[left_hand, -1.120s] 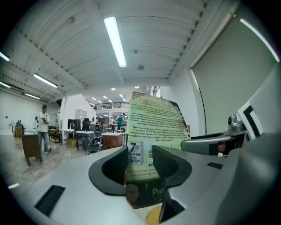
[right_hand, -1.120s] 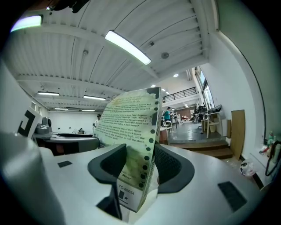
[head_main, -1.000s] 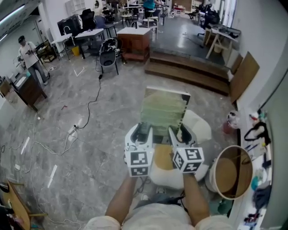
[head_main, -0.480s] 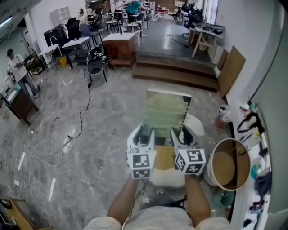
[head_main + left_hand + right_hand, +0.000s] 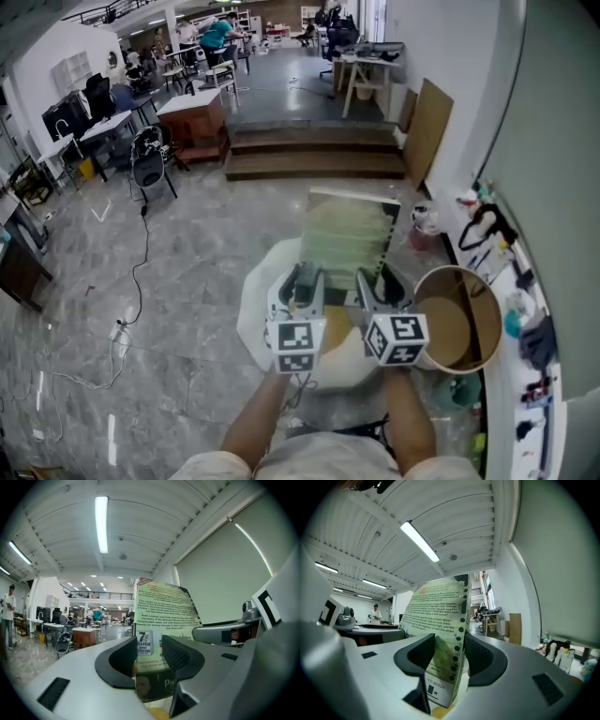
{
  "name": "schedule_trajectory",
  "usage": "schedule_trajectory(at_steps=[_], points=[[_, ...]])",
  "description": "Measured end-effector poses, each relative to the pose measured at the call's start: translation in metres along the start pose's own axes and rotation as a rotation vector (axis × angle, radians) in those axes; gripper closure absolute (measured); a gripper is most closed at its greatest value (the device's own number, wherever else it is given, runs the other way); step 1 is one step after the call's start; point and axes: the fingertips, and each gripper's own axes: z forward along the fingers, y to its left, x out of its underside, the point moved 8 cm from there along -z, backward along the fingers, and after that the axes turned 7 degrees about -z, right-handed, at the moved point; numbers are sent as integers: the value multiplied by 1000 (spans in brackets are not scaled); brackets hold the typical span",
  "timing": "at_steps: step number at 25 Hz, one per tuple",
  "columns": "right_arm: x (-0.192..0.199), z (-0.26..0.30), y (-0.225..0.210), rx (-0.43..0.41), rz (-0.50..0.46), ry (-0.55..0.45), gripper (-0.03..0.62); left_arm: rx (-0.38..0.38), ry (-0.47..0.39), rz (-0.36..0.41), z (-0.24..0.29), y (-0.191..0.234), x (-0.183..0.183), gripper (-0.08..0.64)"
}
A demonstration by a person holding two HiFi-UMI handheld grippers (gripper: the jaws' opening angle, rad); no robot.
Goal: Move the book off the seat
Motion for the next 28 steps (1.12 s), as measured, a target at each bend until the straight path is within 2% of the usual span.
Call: schedule_trajectory(at_steps=[5, 18, 24, 28], points=[[5, -43, -68, 93, 25, -4, 385, 87, 8, 11, 23, -76, 1, 383], [32, -192, -266, 336, 35, 4, 388, 323, 41, 25, 69, -319, 24, 383], [47, -258, -328, 455, 64, 8, 390, 440, 66, 50, 77, -410, 36, 385], [56, -285, -358, 526, 85, 8, 390, 511, 84, 75, 86, -453, 41, 385]])
